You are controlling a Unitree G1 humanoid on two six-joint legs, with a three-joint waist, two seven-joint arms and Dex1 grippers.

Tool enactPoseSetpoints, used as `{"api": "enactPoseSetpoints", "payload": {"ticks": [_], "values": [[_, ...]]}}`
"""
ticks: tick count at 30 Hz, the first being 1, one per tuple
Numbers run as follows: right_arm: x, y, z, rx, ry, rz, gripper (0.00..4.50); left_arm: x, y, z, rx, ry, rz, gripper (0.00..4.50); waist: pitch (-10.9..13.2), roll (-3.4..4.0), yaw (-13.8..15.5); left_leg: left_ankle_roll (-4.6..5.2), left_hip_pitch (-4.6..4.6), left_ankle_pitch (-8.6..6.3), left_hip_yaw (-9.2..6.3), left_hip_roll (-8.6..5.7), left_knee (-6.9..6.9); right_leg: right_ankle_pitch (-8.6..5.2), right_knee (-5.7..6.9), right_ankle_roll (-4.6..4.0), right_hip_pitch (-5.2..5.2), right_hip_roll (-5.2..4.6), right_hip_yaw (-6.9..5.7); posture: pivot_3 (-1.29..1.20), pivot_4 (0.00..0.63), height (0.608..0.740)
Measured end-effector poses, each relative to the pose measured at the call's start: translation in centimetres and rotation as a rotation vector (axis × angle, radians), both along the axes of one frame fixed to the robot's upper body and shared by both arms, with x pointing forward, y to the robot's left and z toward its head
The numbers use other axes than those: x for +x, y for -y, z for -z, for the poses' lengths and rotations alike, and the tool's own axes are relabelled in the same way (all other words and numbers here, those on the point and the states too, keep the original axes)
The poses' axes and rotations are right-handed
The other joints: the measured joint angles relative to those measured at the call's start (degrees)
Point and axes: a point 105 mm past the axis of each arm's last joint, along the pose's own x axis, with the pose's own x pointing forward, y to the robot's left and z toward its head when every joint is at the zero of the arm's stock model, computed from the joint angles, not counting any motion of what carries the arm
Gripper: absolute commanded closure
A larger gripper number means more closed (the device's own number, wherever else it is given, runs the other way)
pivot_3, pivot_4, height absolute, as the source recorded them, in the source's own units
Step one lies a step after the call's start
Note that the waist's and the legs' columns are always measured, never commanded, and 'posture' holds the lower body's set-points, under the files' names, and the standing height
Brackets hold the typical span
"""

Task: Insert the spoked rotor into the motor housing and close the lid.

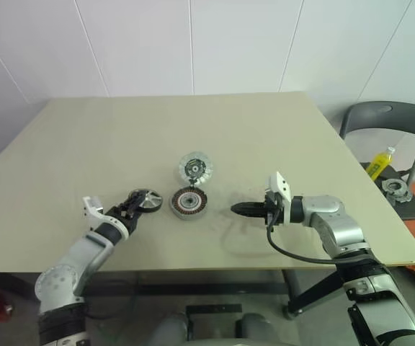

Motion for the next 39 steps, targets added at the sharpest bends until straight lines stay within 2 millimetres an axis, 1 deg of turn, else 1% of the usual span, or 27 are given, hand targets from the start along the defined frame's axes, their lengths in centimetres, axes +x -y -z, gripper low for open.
{"api": "enactPoseSetpoints", "payload": {"ticks": [4, 5, 11, 14, 17, 20, 22, 26, 29, 31, 34, 37, 39], "values": [[0.1, 0.1, 0.0, -0.004, 0.003, 0.011, 4.50, 0.1, 0.1, -0.1, 0.000, 0.006, 0.002, 3.89, 0.00, 0.00, 0.06, 0.01, -0.07, 0.00, -0.02, 0.00, 0.00, 0.01, 0.01, 0.00, -0.01, 0.00, 0.00, 0.00, 0.000, 0.740], [0.1, 0.1, 0.0, -0.005, 0.004, 0.013, 4.50, 0.2, 0.2, -0.3, -0.006, 0.014, 0.005, 4.16, -0.01, -0.02, 0.07, 0.01, -0.07, 0.00, -0.02, 0.00, 0.00, 0.01, 0.01, 0.00, -0.01, 0.01, 0.00, 0.00, 0.000, 0.740], [0.2, 0.4, 0.0, -0.013, 0.005, 0.026, 4.50, 0.4, 0.4, -0.3, -0.017, 0.011, 0.009, 4.16, -0.02, -0.03, 0.08, 0.01, -0.05, 0.01, -0.02, 0.00, 0.02, 0.01, 0.03, 0.01, 0.01, 0.01, 0.00, 0.00, 0.000, 0.740], [0.2, 0.5, 0.1, -0.015, 0.004, 0.034, 4.50, 0.7, 0.7, -0.9, -0.095, 0.033, 0.001, 4.16, -0.01, -0.05, 0.19, 0.01, -0.10, 0.00, -0.02, 0.00, 0.07, 0.01, 0.02, 0.01, 0.02, 0.01, 0.00, 0.00, 0.000, 0.740], [0.2, 0.5, 0.2, -0.017, 0.004, 0.040, 4.50, 1.5, 0.8, -3.2, -0.244, 0.132, -0.024, 4.16, -0.01, -0.14, 0.20, 0.01, -0.21, 0.01, -0.09, 0.00, 0.16, 0.02, 0.04, 0.02, -0.04, 0.03, -0.06, 0.00, 0.000, 0.740], [0.2, 0.7, 0.5, -0.020, -0.001, 0.050, 4.50, 1.8, 0.5, -5.9, -0.329, 0.241, -0.023, 4.16, -0.01, -0.15, 0.12, 0.09, -0.23, 0.06, -0.06, 0.00, 0.16, 0.04, 0.03, 0.04, -0.05, 0.03, -0.05, 0.00, 0.000, 0.740], [0.2, 0.7, 0.5, -0.021, -0.002, 0.055, 4.50, 1.8, 1.2, -6.8, -0.361, 0.275, 0.020, 4.16, -0.01, -0.14, 0.12, 0.12, -0.22, 0.07, -0.03, -0.01, 0.17, 0.05, 0.04, 0.05, -0.05, 0.03, -0.04, 0.00, 0.000, 0.740], [0.3, 0.7, 0.6, -0.021, -0.001, 0.062, 4.50, 1.8, 4.4, -6.4, -0.393, 0.245, 0.168, 4.16, -0.01, -0.15, 0.29, 0.14, -0.27, 0.07, -0.06, -0.02, 0.34, 0.10, 0.07, 0.06, -0.03, 0.06, -0.05, 0.00, 0.000, 0.740], [0.4, 0.7, 0.6, -0.020, 0.000, 0.070, 4.50, 1.4, 7.5, -5.1, -0.422, 0.189, 0.332, 4.16, -0.01, -0.15, 0.30, 0.16, -0.35, 0.02, -0.05, -0.05, 0.62, 0.15, 0.10, 0.07, -0.01, 0.08, -0.05, 0.00, 0.000, 0.740], [0.4, 0.7, 0.6, -0.019, 0.001, 0.077, 4.50, 1.1, 8.9, -4.3, -0.439, 0.156, 0.417, 4.16, -0.01, -0.16, -0.02, 0.10, -0.41, -0.02, -0.03, -0.08, 0.73, 0.20, 0.10, 0.06, -0.03, 0.08, -0.05, 0.00, 0.000, 0.740], [0.5, 0.8, 0.6, -0.018, 0.003, 0.091, 4.50, 1.3, 9.3, -4.3, -0.439, 0.159, 0.468, 4.16, -0.01, -0.16, -0.13, 0.07, -0.41, -0.04, -0.01, -0.06, 0.75, 0.26, 0.10, 0.03, -0.06, 0.10, -0.06, 0.00, 0.000, 0.740], [0.4, 1.2, 0.8, -0.013, -0.002, 0.118, 4.50, 1.6, 9.0, -4.7, -0.435, 0.177, 0.487, 4.16, -0.01, -0.16, -0.02, 0.08, -0.45, -0.04, -0.02, 0.01, 0.73, 0.26, 0.08, 0.03, -0.08, 0.08, -0.06, 0.00, 0.000, 0.740], [0.3, 1.3, 1.0, -0.012, -0.004, 0.129, 4.50, 1.8, 8.9, -4.5, -0.433, 0.173, 0.489, 4.16, -0.01, -0.16, 0.02, 0.11, -0.49, -0.05, -0.02, 0.01, 0.73, 0.26, 0.07, 0.03, -0.13, 0.08, -0.06, 0.00, 0.000, 0.740]]}}
